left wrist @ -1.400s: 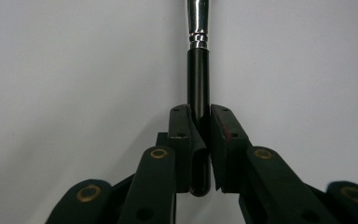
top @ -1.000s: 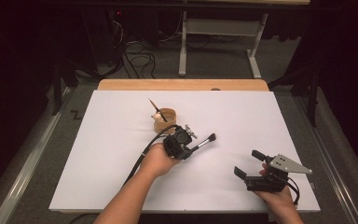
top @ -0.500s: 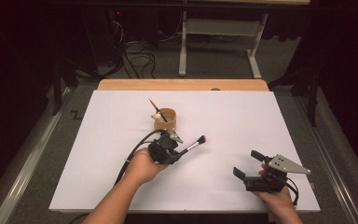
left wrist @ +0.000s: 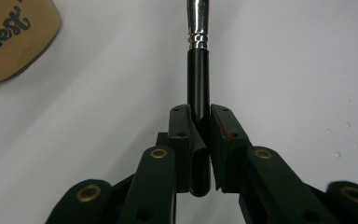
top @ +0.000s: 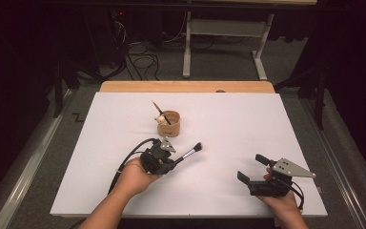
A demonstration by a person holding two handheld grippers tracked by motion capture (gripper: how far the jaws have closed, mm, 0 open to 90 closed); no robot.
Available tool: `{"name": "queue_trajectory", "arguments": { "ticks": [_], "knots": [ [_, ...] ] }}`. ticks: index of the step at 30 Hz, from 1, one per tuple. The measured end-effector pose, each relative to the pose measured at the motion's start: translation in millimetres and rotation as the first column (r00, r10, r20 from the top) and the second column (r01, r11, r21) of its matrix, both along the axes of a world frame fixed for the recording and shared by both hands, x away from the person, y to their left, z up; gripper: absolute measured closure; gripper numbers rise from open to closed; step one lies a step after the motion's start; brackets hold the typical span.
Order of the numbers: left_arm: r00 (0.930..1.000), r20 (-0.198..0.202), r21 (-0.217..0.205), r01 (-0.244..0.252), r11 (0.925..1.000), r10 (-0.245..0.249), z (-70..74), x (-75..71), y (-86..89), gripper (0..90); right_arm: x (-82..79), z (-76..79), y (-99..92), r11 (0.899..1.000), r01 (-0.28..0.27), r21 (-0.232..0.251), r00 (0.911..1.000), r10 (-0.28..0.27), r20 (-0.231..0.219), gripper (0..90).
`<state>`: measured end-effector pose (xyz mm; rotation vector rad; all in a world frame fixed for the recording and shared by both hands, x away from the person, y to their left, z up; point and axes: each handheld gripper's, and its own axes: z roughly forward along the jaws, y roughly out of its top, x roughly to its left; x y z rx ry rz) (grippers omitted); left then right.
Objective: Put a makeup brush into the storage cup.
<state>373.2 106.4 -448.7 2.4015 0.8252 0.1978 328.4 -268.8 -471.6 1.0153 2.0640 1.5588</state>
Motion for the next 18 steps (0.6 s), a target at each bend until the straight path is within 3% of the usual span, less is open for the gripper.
{"name": "queue_trajectory", "arguments": {
  "ticks": [12, 18],
  "knots": [
    [0.9999, 0.007, -0.098, -0.013, 0.9951, 0.013, -12.8, -8.0, 18.0, 79.5, 0.0, -0.9, -0.3, 1.000, 0.006, 0.003, 1.0000, -0.006, -0.002, 1.0],
    [0.9987, 0.041, -0.185, -0.023, 0.9825, 0.031, -10.8, -14.9, 28.9, 79.5, 0.5, -1.1, 0.0, 1.000, 0.007, -0.001, 1.0000, -0.007, -0.001, 1.0]
  ]
}}
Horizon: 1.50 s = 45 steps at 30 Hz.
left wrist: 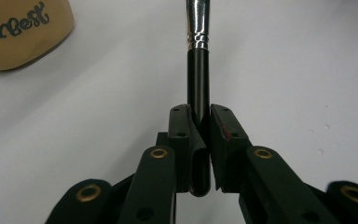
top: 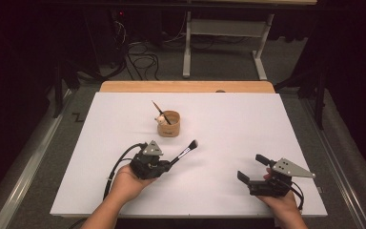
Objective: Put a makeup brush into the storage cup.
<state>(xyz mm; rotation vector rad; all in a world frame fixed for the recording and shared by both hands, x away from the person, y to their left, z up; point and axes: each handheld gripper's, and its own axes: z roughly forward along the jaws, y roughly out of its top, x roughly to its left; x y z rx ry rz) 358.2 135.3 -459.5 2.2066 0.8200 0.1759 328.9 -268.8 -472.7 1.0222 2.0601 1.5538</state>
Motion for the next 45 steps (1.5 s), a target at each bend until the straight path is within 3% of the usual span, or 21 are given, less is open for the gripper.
{"name": "queue_trajectory", "arguments": {
  "ticks": [6, 10, 14, 19, 28, 31, 35, 37, 43, 45],
  "knots": [
    [0.9997, 0.020, -0.041, -0.014, 0.9991, 0.015, -8.2, -4.7, 6.0, 79.5, -0.7, -0.9, 3.3, 1.000, -0.001, -0.005, 1.0000, 0.001, -0.002, 1.0],
    [0.9987, 0.033, -0.104, -0.035, 0.9940, 0.038, -9.8, -6.2, 15.0, 79.5, -0.6, -1.3, 4.5, 1.000, -0.003, -0.008, 1.0000, 0.003, -0.002, 1.0],
    [0.9969, 0.062, -0.131, -0.040, 0.9906, 0.049, -8.3, -9.2, 19.5, 79.5, 0.1, -1.9, 5.4, 1.000, -0.006, -0.008, 1.0000, 0.006, -0.002, 1.0],
    [0.9932, 0.092, -0.200, -0.052, 0.9785, 0.071, -8.1, -12.0, 23.4, 79.4, -1.0, -1.5, 5.6, 1.000, -0.002, -0.006, 1.0000, 0.002, 0.002, 1.0],
    [0.9870, 0.126, -0.252, -0.065, 0.9655, 0.100, -17.2, -16.0, 22.8, 79.5, -2.6, 0.3, 3.9, 1.000, -0.004, 0.002, 1.0000, 0.004, 0.007, 1.0],
    [0.9816, 0.146, -0.281, -0.078, 0.9566, 0.123, -19.5, -17.0, 24.1, 79.4, -3.0, 0.5, 3.5, 1.000, -0.009, 0.002, 0.9999, 0.009, 0.011, 1.0],
    [0.9689, 0.193, -0.326, -0.086, 0.9414, 0.155, -20.6, -20.8, 25.9, 79.4, -3.6, 0.5, 3.1, 1.000, -0.010, 0.009, 0.9999, 0.010, 0.013, 1.0],
    [0.9632, 0.215, -0.336, -0.082, 0.9383, 0.161, -21.6, -22.6, 25.9, 79.4, -3.9, 0.6, 3.3, 1.000, -0.017, 0.011, 0.9997, 0.017, 0.015, 1.0],
    [0.9593, 0.224, -0.363, -0.081, 0.9283, 0.172, -26.8, -23.4, 24.1, 79.4, -4.8, 0.9, 5.7, 1.000, -0.020, 0.011, 0.9996, 0.020, 0.021, 1.0],
    [0.9637, 0.213, -0.371, -0.073, 0.9257, 0.161, -28.6, -22.5, 23.5, 79.4, -5.2, 1.0, 6.5, 1.000, -0.021, 0.013, 0.9995, 0.021, 0.023, 1.0]
  ]
}}
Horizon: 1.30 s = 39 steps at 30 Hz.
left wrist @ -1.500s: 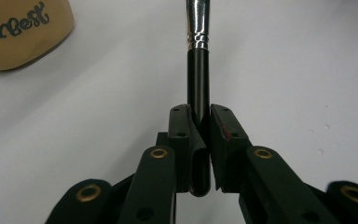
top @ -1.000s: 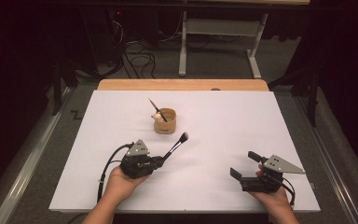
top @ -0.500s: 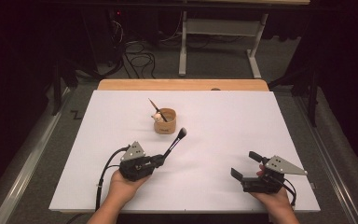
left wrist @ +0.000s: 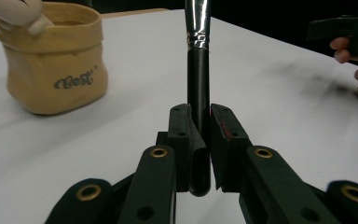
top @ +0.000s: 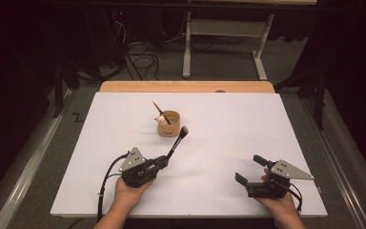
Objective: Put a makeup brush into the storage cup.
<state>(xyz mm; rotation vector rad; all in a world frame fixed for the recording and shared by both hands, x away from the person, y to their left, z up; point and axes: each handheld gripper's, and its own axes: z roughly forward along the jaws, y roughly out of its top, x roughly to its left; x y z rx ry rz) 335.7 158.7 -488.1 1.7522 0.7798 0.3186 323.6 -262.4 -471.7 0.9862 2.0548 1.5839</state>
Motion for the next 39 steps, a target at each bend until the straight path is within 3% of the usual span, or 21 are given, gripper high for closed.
{"name": "queue_trajectory", "arguments": {
  "ticks": [12, 23, 39],
  "knots": [
    [0.9987, 0.049, -0.030, -0.013, 0.9995, 0.015, 1.8, -4.1, 0.7, 79.4, -0.1, 1.7, 4.0, 1.000, -0.021, 0.011, 0.9998, 0.021, 0.005, 1.1],
    [0.9973, 0.074, -0.035, 0.009, 0.9993, -0.007, 5.2, -8.7, -5.1, 79.4, 8.7, 19.9, 27.5, 0.997, -0.071, 0.004, 0.9975, 0.071, 0.002, 7.0],
    [0.9957, 0.091, -0.039, 0.020, 0.9990, -0.016, 8.0, -11.0, -9.9, 79.4, 21.3, 25.5, 58.9, 0.993, -0.114, 0.010, 0.9935, 0.114, -0.004, 13.7]
  ]
}}
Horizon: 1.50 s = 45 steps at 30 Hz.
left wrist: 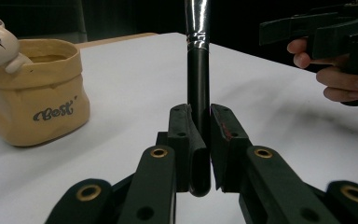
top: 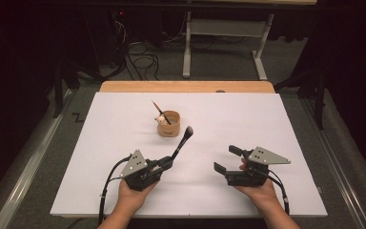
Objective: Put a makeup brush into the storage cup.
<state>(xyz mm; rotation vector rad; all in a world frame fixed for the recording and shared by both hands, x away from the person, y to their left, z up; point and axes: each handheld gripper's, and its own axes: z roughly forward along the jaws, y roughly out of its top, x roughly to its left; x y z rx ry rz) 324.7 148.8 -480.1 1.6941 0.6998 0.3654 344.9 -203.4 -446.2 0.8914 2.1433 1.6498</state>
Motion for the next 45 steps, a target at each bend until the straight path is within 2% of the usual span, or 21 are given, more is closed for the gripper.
{"name": "queue_trajectory", "arguments": {
  "ticks": [22, 37, 45],
  "knots": [
    [0.9999, 0.014, -0.024, -0.005, 0.9997, 0.005, 2.6, 0.3, 0.0, 79.4, 10.5, 15.8, 42.8, 0.998, -0.060, 0.027, 0.9978, 0.059, 0.030, 15.5],
    [0.9998, 0.022, -0.023, 0.002, 0.9997, -0.001, 2.8, -1.9, -4.0, 79.4, 12.3, 14.6, 52.7, 0.993, -0.095, 0.076, 0.9955, 0.095, 0.008, 19.0],
    [0.9996, 0.025, -0.020, 0.014, 0.9997, -0.013, 1.8, -4.4, -9.3, 79.4, 10.3, 6.9, 54.3, 0.989, -0.114, 0.093, 0.9931, 0.116, -0.014, 22.5]
  ]
}}
